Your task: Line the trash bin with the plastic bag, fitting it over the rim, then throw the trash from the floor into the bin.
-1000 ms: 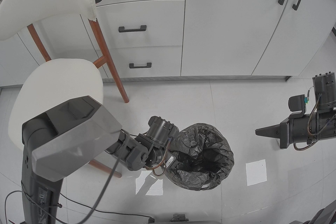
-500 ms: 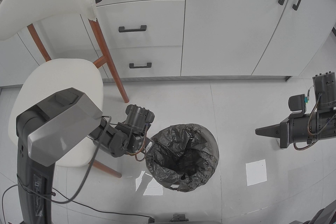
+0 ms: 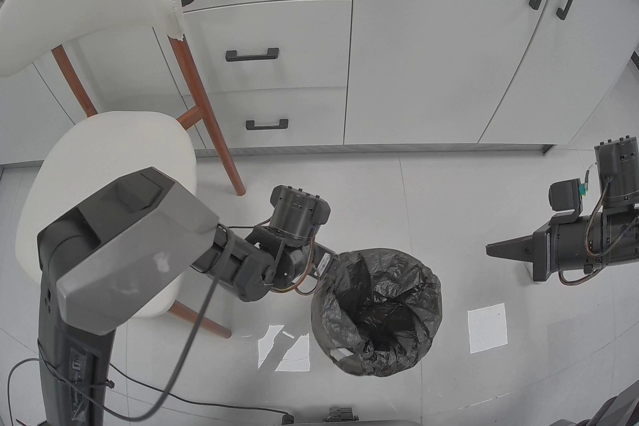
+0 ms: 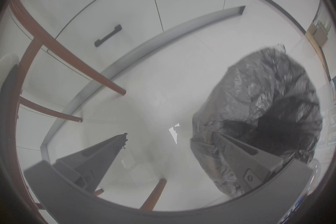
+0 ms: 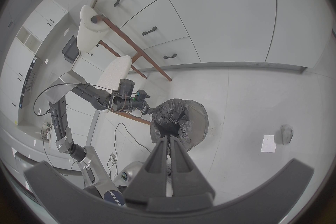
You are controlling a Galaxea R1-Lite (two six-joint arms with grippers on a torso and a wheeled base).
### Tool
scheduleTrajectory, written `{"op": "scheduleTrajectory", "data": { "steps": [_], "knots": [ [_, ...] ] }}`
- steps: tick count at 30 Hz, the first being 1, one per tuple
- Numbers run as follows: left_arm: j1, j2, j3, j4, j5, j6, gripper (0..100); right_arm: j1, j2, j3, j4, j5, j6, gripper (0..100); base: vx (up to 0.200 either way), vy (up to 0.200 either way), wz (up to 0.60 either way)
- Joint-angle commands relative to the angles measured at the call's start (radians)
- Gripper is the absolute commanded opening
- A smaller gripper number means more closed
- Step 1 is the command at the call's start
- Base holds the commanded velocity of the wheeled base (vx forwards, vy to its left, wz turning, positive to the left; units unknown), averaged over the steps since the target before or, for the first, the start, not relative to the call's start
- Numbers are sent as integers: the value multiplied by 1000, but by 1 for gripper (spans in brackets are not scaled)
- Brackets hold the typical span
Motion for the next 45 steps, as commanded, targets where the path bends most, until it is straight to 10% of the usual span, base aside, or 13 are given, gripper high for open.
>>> {"op": "scheduleTrajectory", "data": {
  "steps": [1, 11, 20, 23, 33, 34, 45],
  "knots": [
    [-49, -2, -79, 19, -28, -27, 100, -2, 6, 0, 0, 2, 0, 0, 0, 0, 0],
    [-120, -2, -136, 239, -76, -82, 100, -3, 28, 1, -1, 2, -4, 0, 0, 0, 0],
    [-110, -21, -129, 271, -65, -321, 100, -5, 59, 23, 0, 0, -17, 0, 0, 0, 0],
    [-77, -134, -62, 271, -61, -451, 100, 3, 134, 24, 0, -1, -20, 0, 0, 0, 0],
    [34, -473, 207, 274, -71, -464, 100, -10, 376, 21, -132, -1, -134, 0, 0, 0, 0],
    [48, -495, 225, 274, -71, -464, 100, -10, 408, 20, -159, -1, -135, 100, 0, 0, 0],
    [123, -550, 242, 268, -71, -464, 100, -53, 752, -95, -314, -42, -172, 100, 0, 0, 0]
  ]
}}
